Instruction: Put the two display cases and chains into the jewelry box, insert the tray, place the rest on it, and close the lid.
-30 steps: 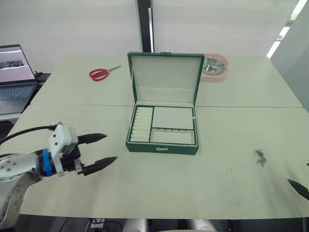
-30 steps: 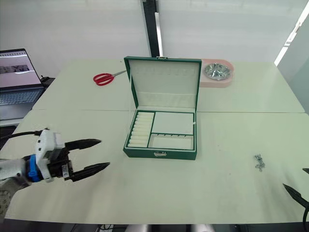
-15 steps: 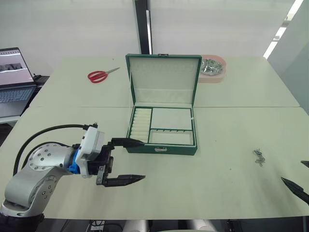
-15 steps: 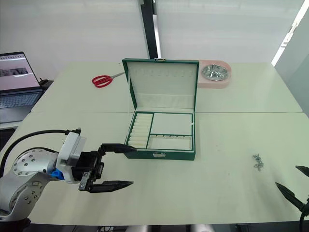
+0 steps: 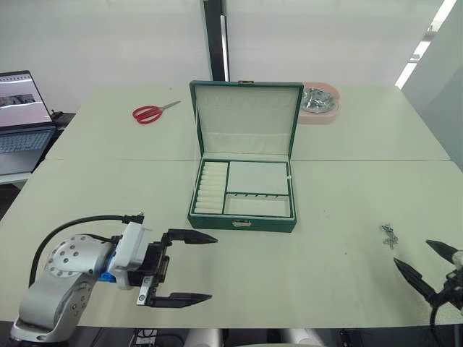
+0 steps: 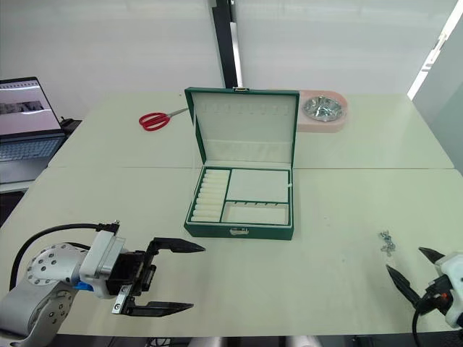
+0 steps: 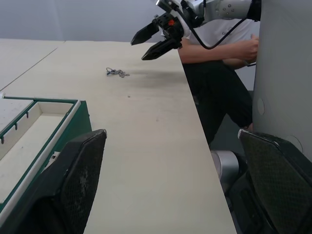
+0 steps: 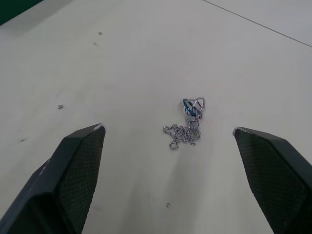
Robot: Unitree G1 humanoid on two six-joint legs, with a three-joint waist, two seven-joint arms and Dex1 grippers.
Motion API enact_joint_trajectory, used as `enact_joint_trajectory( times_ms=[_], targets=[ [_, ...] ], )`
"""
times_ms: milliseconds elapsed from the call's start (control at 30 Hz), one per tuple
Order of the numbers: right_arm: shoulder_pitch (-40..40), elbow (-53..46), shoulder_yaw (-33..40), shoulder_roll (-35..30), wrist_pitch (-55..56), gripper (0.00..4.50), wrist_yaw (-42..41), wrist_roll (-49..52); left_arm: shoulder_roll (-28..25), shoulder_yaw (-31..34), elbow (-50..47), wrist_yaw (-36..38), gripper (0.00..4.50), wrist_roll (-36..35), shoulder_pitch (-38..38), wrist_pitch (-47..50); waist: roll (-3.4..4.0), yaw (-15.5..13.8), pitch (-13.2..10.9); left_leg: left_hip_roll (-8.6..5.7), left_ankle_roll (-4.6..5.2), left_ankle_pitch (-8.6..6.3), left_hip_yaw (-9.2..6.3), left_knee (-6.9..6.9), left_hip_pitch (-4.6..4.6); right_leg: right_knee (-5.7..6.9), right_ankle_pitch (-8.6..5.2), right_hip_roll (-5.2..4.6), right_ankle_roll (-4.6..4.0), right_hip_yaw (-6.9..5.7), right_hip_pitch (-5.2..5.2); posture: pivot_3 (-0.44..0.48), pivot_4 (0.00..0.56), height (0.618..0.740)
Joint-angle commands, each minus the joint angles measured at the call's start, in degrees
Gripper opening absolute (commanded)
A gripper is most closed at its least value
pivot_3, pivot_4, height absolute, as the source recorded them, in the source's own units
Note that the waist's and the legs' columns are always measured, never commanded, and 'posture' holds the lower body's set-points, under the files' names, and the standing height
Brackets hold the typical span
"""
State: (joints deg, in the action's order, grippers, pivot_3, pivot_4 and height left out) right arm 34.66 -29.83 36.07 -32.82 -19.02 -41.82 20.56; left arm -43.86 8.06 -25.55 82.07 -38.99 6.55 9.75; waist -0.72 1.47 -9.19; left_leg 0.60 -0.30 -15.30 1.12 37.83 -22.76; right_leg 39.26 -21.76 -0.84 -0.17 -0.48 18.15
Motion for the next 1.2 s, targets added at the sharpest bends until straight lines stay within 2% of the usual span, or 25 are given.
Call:
enact_joint_trajectory(
  times_ms=[33,300,833,933,1067,1200],
  targets=[
    [-3.2,0.7,-3.0,0.5,-2.4,4.45,4.3,-1.6,0.7,-0.1,0.0,-0.1,4.5,-0.4,-0.1,-1.4,0.01,0.0,0.0,-0.01,0.0,0.0,0.0,0.0,0.0,0.0,0.0,0.0,0.0,0.0,0.0,0.0,0.15,0.74],
    [-10.9,6.0,-7.7,1.4,-6.2,4.45,11.2,-4.5,1.7,-0.2,-0.6,-0.4,4.5,-0.7,0.3,-2.4,0.03,0.0,0.0,-0.03,0.0,0.0,-0.07,-0.01,-0.05,-0.03,0.0,0.0,0.0,-0.02,0.0,0.0,0.15,0.74],
    [-15.4,15.8,-10.5,2.9,-5.9,4.45,12.7,-4.1,2.3,-1.2,-1.1,-1.3,4.5,-1.6,-1.2,-2.4,-0.02,0.1,0.1,-0.03,0.01,0.0,-0.11,0.0,-0.03,-0.04,0.0,0.01,0.0,-0.04,-0.04,0.0,0.15,0.74],
    [-15.6,15.9,-10.8,2.9,-7.4,3.87,12.8,-3.4,2.3,-1.3,-0.8,-1.3,4.5,-1.6,-1.6,-2.4,-0.04,0.1,0.1,-0.02,0.01,0.0,-0.11,0.0,-0.02,-0.04,0.0,0.01,0.0,-0.05,-0.04,0.0,0.15,0.74],
    [-15.3,15.0,-11.7,2.4,-8.8,2.65,12.3,-3.2,2.2,-1.4,-0.6,-1.3,4.5,-1.5,-2.0,-2.2,-0.2,0.0,0.2,-0.02,0.01,0.0,-0.15,0.0,-0.02,-0.07,0.0,0.01,0.0,-0.08,-0.08,0.0,0.15,0.74],
    [-15.5,14.0,-11.6,2.4,-9.9,1.9,12.9,-2.8,2.1,-1.5,-0.2,-1.4,4.5,-1.4,-2.4,-2.1,-0.24,0.0,0.2,-0.03,0.01,0.0,-0.18,0.0,-0.02,-0.11,0.0,0.01,0.0,-0.1,-0.12,0.0,0.15,0.74]
  ],
)
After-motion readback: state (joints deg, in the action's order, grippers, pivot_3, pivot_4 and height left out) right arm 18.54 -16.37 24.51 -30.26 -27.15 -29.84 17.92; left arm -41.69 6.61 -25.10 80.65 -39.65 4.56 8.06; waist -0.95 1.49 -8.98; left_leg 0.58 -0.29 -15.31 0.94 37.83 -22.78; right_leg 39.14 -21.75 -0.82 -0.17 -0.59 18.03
